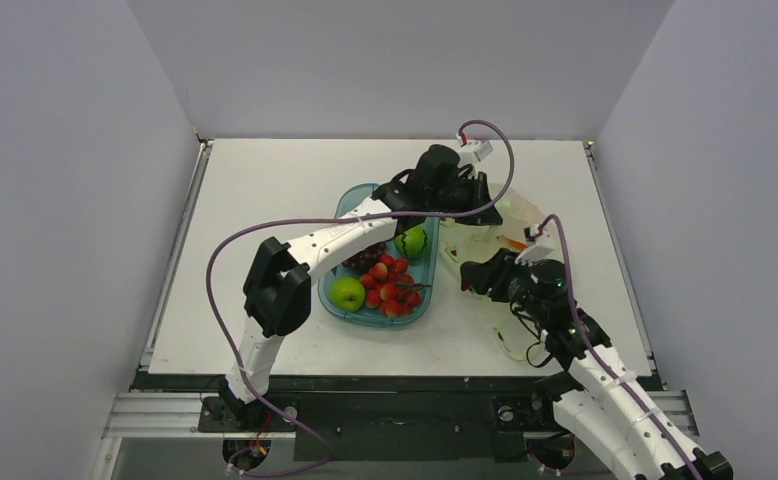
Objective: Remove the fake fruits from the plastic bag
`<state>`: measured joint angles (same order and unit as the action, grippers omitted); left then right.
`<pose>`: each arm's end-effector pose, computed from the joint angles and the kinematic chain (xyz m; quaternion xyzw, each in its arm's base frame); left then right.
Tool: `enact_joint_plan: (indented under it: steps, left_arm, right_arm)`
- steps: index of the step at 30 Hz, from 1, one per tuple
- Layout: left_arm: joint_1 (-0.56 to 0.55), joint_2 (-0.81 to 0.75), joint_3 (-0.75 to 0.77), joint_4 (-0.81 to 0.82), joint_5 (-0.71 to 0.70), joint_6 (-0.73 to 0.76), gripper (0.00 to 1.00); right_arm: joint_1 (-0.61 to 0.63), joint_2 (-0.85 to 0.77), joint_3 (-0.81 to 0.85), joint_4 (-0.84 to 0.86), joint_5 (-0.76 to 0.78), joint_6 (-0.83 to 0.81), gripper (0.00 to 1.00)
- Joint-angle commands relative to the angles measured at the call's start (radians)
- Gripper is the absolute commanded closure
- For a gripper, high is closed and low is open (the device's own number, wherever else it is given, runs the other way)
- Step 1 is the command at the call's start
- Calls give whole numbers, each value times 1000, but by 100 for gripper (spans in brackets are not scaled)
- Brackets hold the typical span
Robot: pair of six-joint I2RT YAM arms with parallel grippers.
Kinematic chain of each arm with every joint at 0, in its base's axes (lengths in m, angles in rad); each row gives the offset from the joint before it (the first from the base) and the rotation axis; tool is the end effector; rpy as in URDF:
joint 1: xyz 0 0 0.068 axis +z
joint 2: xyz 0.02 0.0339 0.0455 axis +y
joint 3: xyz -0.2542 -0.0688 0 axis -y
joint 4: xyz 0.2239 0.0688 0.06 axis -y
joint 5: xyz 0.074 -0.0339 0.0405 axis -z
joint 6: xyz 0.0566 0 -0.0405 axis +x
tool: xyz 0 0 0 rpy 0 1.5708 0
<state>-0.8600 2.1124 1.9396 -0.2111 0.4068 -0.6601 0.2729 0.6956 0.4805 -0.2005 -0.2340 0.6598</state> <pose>0.3084 -0.3926 0.3047 0.1934 0.7966 -0.4987 0.2816 0.1645 0.0597 0.2351 0.0974 0.8288 0.3312 0.4404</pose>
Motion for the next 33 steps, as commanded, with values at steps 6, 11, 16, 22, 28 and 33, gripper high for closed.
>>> enact_joint_plan:
  steps: [6, 11, 16, 22, 28, 33]
  left_arm:
    - [15, -31, 66, -68, 85, 64, 100]
    - [30, -31, 107, -172, 78, 134, 100]
    - [60, -16, 150, -234, 153, 153, 100]
    - [63, -15, 160, -230, 157, 156, 100]
    - [63, -17, 139, -213, 156, 139, 100]
    - [63, -24, 128, -202, 157, 139, 100]
  right_arm:
    - [470, 166, -5, 342, 320, -116, 94]
    - [517, 294, 19, 474, 453, -182, 91]
    - [523, 398, 85, 523, 491, -260, 87]
    - [523, 528, 170, 520, 517, -315, 59]
    - [522, 580, 198, 510, 508, -320, 30]
    - [522, 548, 187, 504, 510, -306, 28]
